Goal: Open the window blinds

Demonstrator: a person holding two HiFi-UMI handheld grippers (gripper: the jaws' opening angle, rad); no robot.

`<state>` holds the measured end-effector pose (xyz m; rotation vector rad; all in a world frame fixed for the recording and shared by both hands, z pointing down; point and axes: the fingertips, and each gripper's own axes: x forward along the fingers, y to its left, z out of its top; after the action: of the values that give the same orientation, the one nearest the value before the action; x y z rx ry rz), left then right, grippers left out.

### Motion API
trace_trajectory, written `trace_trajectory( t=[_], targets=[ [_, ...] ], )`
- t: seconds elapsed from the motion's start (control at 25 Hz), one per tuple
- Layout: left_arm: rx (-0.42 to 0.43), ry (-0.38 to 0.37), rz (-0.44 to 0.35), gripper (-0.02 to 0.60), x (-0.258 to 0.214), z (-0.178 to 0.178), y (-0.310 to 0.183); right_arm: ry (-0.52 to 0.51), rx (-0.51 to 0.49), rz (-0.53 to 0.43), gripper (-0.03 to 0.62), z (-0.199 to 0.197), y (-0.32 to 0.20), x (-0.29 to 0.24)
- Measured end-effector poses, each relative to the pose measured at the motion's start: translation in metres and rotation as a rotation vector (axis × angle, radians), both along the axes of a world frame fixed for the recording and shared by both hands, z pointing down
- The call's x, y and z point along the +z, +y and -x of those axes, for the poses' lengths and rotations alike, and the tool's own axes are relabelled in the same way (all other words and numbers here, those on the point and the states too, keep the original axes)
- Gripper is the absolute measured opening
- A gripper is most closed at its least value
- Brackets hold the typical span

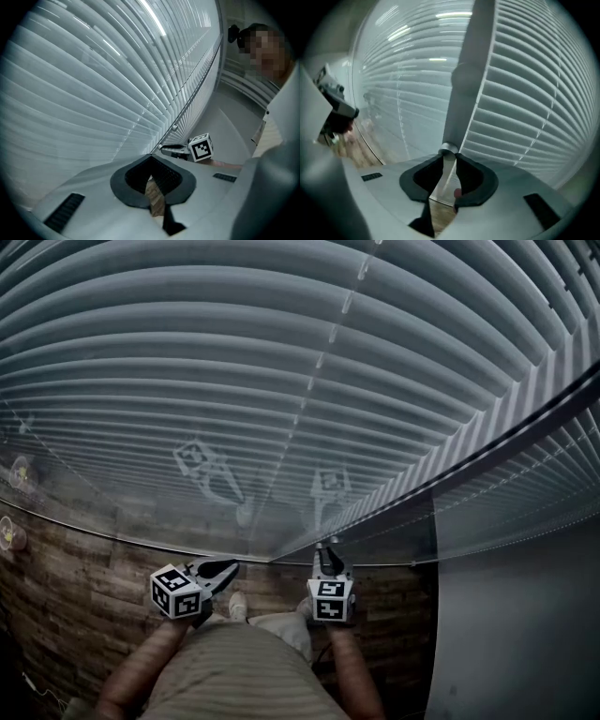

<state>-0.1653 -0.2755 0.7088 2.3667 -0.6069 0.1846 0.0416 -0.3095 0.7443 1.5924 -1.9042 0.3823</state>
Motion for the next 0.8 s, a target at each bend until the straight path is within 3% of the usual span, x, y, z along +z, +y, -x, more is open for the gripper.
trace_trajectory(
  t=[0.08, 0.16, 0.32, 0.44, 0.52, 0.64, 0.68, 0.72, 0.8],
  targets=[
    [0.008, 0.002, 0.001, 0.012, -0.001, 0.001, 0.000, -0.267, 0.050, 0.018, 0.140, 0.002, 0.002, 0.002],
    [-0.002, 0.010, 0.003, 0.012, -0.001, 0.003, 0.001, -0.441, 0.098, 0.023, 0.158, 0.001, 0.001, 0.003],
    [-0.033, 0.040, 0.000, 0.012, -0.003, 0.008, -0.001, -0.499, 0.134, -0.012, 0.132, -0.004, -0.009, 0.000],
    [-0.038, 0.046, 0.013, 0.012, -0.006, 0.018, -0.003, -0.316, 0.106, 0.004, 0.129, 0.003, -0.005, -0.002],
    [-0.056, 0.056, 0.016, 0.012, -0.010, 0.018, -0.007, -0.056, 0.037, 0.020, 0.129, 0.005, -0.007, -0.007],
    [-0.055, 0.065, 0.004, 0.012, -0.014, 0.010, -0.016, 0.413, -0.065, 0.000, 0.127, 0.004, -0.014, -0.012],
    [-0.048, 0.066, 0.004, 0.012, -0.015, 0.005, -0.018, 0.500, -0.079, -0.006, 0.127, 0.003, -0.016, -0.011],
    [-0.040, 0.065, 0.003, 0.012, -0.016, 0.001, -0.020, 0.521, -0.080, -0.008, 0.127, 0.001, -0.017, -0.011],
    [-0.028, 0.062, 0.006, 0.012, -0.020, -0.001, -0.018, 0.414, -0.070, -0.007, 0.129, 0.003, -0.013, -0.013]
  ],
)
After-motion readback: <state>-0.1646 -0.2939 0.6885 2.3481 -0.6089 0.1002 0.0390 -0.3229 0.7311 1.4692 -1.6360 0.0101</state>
